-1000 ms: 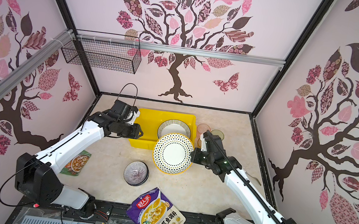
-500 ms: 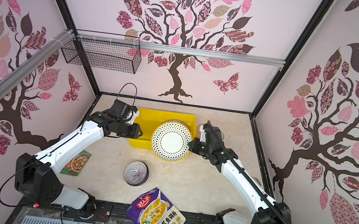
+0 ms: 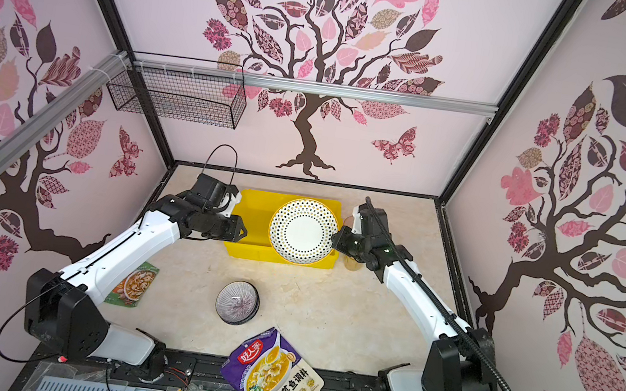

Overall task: Place the mixed dishes into the plastic bin
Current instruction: 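Carry the dotted plate over the bin and lower it onto the striped plate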

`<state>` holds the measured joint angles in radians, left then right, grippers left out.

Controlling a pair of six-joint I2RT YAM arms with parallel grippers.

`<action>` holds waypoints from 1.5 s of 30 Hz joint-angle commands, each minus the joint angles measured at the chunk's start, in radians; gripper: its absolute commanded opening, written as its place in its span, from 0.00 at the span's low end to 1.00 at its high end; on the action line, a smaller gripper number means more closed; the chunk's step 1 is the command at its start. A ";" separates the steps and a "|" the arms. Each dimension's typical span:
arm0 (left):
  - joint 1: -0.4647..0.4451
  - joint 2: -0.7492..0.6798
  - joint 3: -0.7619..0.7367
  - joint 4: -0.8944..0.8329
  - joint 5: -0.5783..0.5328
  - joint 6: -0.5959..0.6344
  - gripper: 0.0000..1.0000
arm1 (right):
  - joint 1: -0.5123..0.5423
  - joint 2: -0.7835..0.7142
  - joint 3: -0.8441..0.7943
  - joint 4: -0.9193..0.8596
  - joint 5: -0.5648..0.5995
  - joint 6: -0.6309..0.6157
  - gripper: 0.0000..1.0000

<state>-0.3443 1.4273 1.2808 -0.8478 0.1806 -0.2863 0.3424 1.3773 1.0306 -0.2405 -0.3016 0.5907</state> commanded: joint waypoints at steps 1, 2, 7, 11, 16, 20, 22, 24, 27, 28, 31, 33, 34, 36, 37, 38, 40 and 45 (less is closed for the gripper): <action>0.008 -0.024 0.035 -0.006 -0.018 0.014 0.36 | -0.009 0.023 0.087 0.123 -0.067 0.026 0.00; 0.010 -0.025 0.035 -0.008 -0.018 0.014 0.36 | -0.011 0.030 0.093 0.127 -0.067 0.025 0.00; 0.011 -0.028 0.037 -0.015 -0.021 0.016 0.36 | -0.016 0.076 0.116 0.139 -0.070 0.023 0.00; 0.012 -0.032 0.037 -0.022 -0.026 0.017 0.36 | -0.020 0.108 0.132 0.149 -0.073 0.019 0.00; 0.014 -0.035 0.035 -0.030 -0.032 0.020 0.36 | -0.022 0.148 0.166 0.161 -0.080 0.015 0.00; 0.016 -0.038 0.034 -0.031 -0.033 0.019 0.36 | -0.022 0.181 0.194 0.156 -0.067 0.003 0.00; 0.018 -0.039 0.034 -0.031 -0.033 0.019 0.36 | -0.023 0.198 0.208 0.152 -0.061 -0.002 0.00; 0.019 -0.038 0.033 -0.030 -0.035 0.021 0.36 | -0.024 0.215 0.218 0.154 -0.054 -0.003 0.00; 0.022 -0.036 0.033 -0.031 -0.036 0.022 0.36 | -0.025 0.240 0.234 0.158 -0.054 -0.003 0.00; 0.022 -0.036 0.034 -0.031 -0.037 0.022 0.36 | -0.025 0.247 0.237 0.159 -0.055 -0.003 0.00; 0.024 -0.035 0.035 -0.033 -0.042 0.024 0.36 | -0.025 0.270 0.248 0.161 -0.051 -0.002 0.00; 0.024 -0.034 0.036 -0.031 -0.041 0.024 0.36 | -0.025 0.286 0.255 0.162 -0.045 -0.002 0.00; 0.024 -0.034 0.037 -0.033 -0.041 0.024 0.36 | -0.026 0.293 0.256 0.165 -0.042 -0.002 0.00; 0.024 -0.034 0.038 -0.033 -0.042 0.024 0.36 | -0.025 0.312 0.267 0.170 -0.041 -0.001 0.00; 0.024 -0.036 0.037 -0.033 -0.044 0.025 0.36 | -0.025 0.321 0.274 0.171 -0.039 0.000 0.00; 0.024 -0.036 0.037 -0.033 -0.048 0.027 0.36 | -0.027 0.333 0.284 0.170 -0.039 0.000 0.00; 0.025 -0.032 0.038 -0.035 -0.056 0.030 0.36 | -0.026 0.356 0.305 0.170 -0.037 0.000 0.00; 0.025 -0.025 0.039 -0.033 -0.058 0.027 0.36 | -0.026 0.410 0.346 0.168 -0.039 0.000 0.00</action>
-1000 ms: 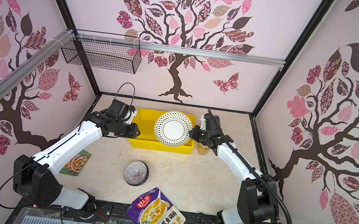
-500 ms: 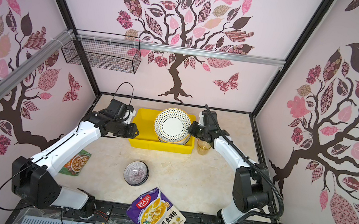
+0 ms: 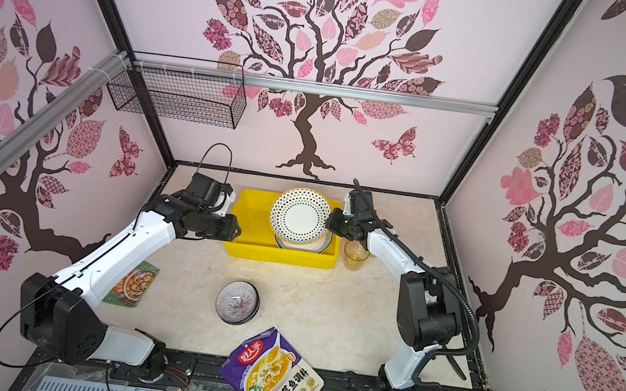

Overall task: Place the mixed dishes into the plastic bin
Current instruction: 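Carry the dotted plate over the bin and lower it onto the striped plate, then lower the dotted plate flat into the bin with the right gripper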

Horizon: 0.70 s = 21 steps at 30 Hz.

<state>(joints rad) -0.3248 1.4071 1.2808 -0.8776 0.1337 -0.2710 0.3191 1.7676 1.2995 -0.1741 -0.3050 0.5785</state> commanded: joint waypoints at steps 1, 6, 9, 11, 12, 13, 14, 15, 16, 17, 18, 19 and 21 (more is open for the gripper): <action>0.006 -0.002 0.041 -0.003 -0.009 0.011 0.36 | -0.004 0.029 0.082 0.102 -0.036 0.012 0.00; 0.007 0.010 0.051 -0.005 -0.012 0.010 0.36 | -0.003 0.072 0.108 0.097 -0.028 0.012 0.00; 0.007 0.013 0.055 -0.003 -0.009 0.009 0.36 | -0.003 0.093 0.119 0.096 -0.031 0.013 0.00; 0.007 0.015 0.053 0.001 -0.011 0.008 0.36 | -0.003 0.107 0.129 0.088 -0.026 0.014 0.00; 0.007 0.016 0.051 0.005 -0.011 0.007 0.36 | -0.003 0.117 0.137 0.077 -0.022 0.014 0.00; 0.007 0.019 0.051 0.007 -0.009 0.007 0.37 | -0.003 0.126 0.144 0.067 -0.023 0.014 0.00; 0.007 0.023 0.051 0.009 -0.008 0.006 0.36 | -0.003 0.136 0.151 0.057 -0.025 0.012 0.00; 0.007 0.027 0.051 0.011 -0.005 0.005 0.36 | -0.003 0.141 0.155 0.053 -0.025 0.010 0.00; 0.007 0.032 0.053 0.012 -0.002 0.004 0.36 | -0.003 0.146 0.153 0.053 -0.026 0.009 0.00; 0.007 0.035 0.051 0.015 0.001 0.003 0.36 | -0.003 0.150 0.153 0.053 -0.021 0.008 0.00; 0.007 0.039 0.054 0.016 0.002 0.004 0.36 | -0.003 0.154 0.152 0.052 -0.018 0.008 0.00; 0.007 0.041 0.056 0.017 0.003 0.004 0.36 | -0.003 0.159 0.153 0.051 -0.016 0.006 0.00; 0.007 0.047 0.060 0.017 0.004 0.007 0.37 | -0.003 0.165 0.154 0.050 -0.013 0.007 0.00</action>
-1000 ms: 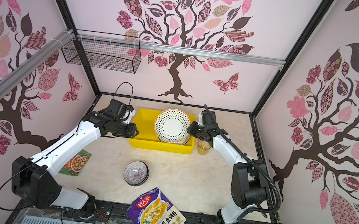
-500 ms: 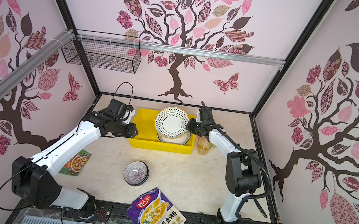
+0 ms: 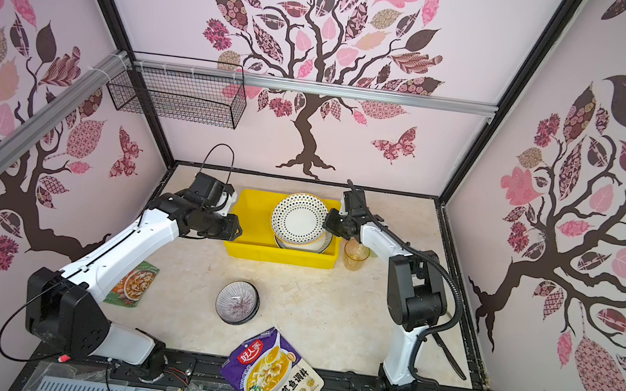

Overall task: Place the mixed dishes into the plastic bin
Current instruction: 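Lower the dotted plate flat into the bin with the right gripper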

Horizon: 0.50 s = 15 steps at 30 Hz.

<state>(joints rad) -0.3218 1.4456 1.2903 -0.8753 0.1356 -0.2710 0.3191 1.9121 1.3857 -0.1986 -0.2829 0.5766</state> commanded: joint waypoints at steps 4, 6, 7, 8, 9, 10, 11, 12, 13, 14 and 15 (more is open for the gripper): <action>0.004 0.016 0.057 0.012 0.001 0.009 0.37 | -0.003 0.042 0.081 0.057 -0.025 0.001 0.00; 0.004 0.018 0.058 0.011 -0.001 0.009 0.37 | -0.003 0.050 0.082 0.050 -0.018 0.000 0.00; 0.004 0.019 0.058 0.009 -0.002 0.009 0.37 | -0.003 0.055 0.084 0.048 -0.016 -0.001 0.00; 0.004 0.018 0.058 0.010 -0.004 0.007 0.37 | -0.003 0.058 0.084 0.046 -0.015 -0.002 0.00; 0.004 0.017 0.058 0.010 -0.004 0.007 0.37 | -0.003 0.061 0.086 0.043 -0.015 -0.002 0.00; 0.004 0.017 0.058 0.010 -0.005 0.006 0.37 | -0.002 0.066 0.087 0.041 -0.015 -0.003 0.00; 0.004 0.017 0.057 0.010 -0.005 0.006 0.37 | -0.003 0.068 0.087 0.039 -0.013 -0.004 0.00; 0.004 0.018 0.056 0.009 -0.005 0.006 0.37 | -0.002 0.071 0.087 0.039 -0.013 -0.002 0.00; 0.004 0.018 0.057 0.010 -0.005 0.006 0.37 | -0.002 0.074 0.089 0.035 -0.013 -0.002 0.00; 0.005 0.019 0.056 0.010 -0.007 0.006 0.37 | -0.002 0.077 0.090 0.034 -0.015 -0.002 0.00; 0.006 0.019 0.057 0.010 -0.007 0.005 0.37 | -0.002 0.079 0.091 0.033 -0.015 -0.002 0.00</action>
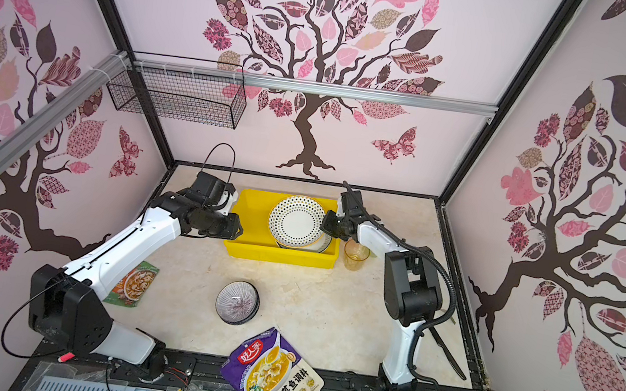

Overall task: Place the mixed dishes into the plastic bin
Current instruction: 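Lower the dotted plate flat into the bin with the right gripper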

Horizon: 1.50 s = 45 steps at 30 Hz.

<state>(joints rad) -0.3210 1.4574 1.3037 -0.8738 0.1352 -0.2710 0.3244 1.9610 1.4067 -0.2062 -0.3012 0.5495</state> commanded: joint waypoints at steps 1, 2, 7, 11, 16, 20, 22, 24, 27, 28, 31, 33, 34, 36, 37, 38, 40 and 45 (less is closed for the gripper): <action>0.004 0.007 0.043 0.010 -0.005 0.006 0.37 | -0.008 0.032 0.071 0.039 0.005 0.024 0.00; 0.005 0.008 0.045 0.010 -0.005 0.006 0.37 | -0.007 0.034 0.071 0.038 0.008 0.023 0.00; 0.005 0.008 0.047 0.010 -0.003 0.007 0.37 | -0.007 0.047 0.077 0.015 0.022 0.018 0.00; 0.005 0.007 0.048 0.008 -0.005 0.009 0.37 | -0.007 0.060 0.081 -0.002 0.029 0.013 0.00; 0.004 0.005 0.046 0.007 -0.005 0.009 0.37 | -0.005 0.075 0.098 -0.041 0.050 -0.003 0.00; 0.005 0.003 0.046 0.006 -0.008 0.012 0.37 | -0.005 0.084 0.106 -0.075 0.074 -0.021 0.00; 0.004 0.000 0.046 0.004 -0.017 0.013 0.37 | -0.006 0.086 0.108 -0.089 0.088 -0.032 0.00; 0.005 -0.002 0.046 0.003 -0.017 0.013 0.37 | -0.006 0.089 0.108 -0.103 0.101 -0.041 0.00; 0.006 0.001 0.047 0.003 -0.014 0.012 0.37 | -0.006 0.096 0.111 -0.123 0.115 -0.053 0.00; 0.006 0.001 0.048 0.004 -0.013 0.010 0.37 | -0.006 0.097 0.111 -0.130 0.120 -0.056 0.00; 0.006 0.000 0.049 0.004 -0.010 0.007 0.37 | -0.006 0.101 0.111 -0.144 0.127 -0.065 0.00; 0.006 -0.002 0.049 0.005 -0.011 0.007 0.37 | -0.005 0.101 0.111 -0.152 0.129 -0.071 0.00; 0.006 -0.004 0.049 0.005 -0.011 0.006 0.37 | -0.007 0.102 0.111 -0.154 0.129 -0.072 0.00; 0.005 -0.006 0.046 0.009 -0.011 0.004 0.37 | -0.005 0.102 0.111 -0.158 0.130 -0.076 0.00; 0.006 -0.007 0.046 0.009 -0.008 0.004 0.37 | -0.006 0.101 0.111 -0.159 0.130 -0.078 0.00; 0.007 -0.007 0.046 0.009 -0.007 0.004 0.37 | -0.005 0.101 0.111 -0.159 0.131 -0.077 0.00; 0.005 -0.012 0.045 0.007 -0.008 0.004 0.37 | -0.006 0.100 0.110 -0.159 0.130 -0.077 0.00; 0.007 -0.025 0.042 0.001 -0.014 0.006 0.37 | -0.005 0.102 0.109 -0.162 0.132 -0.080 0.00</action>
<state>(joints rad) -0.3202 1.4563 1.3060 -0.8745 0.1322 -0.2676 0.3248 2.0129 1.4879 -0.3153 -0.2279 0.5041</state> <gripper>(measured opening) 0.367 0.084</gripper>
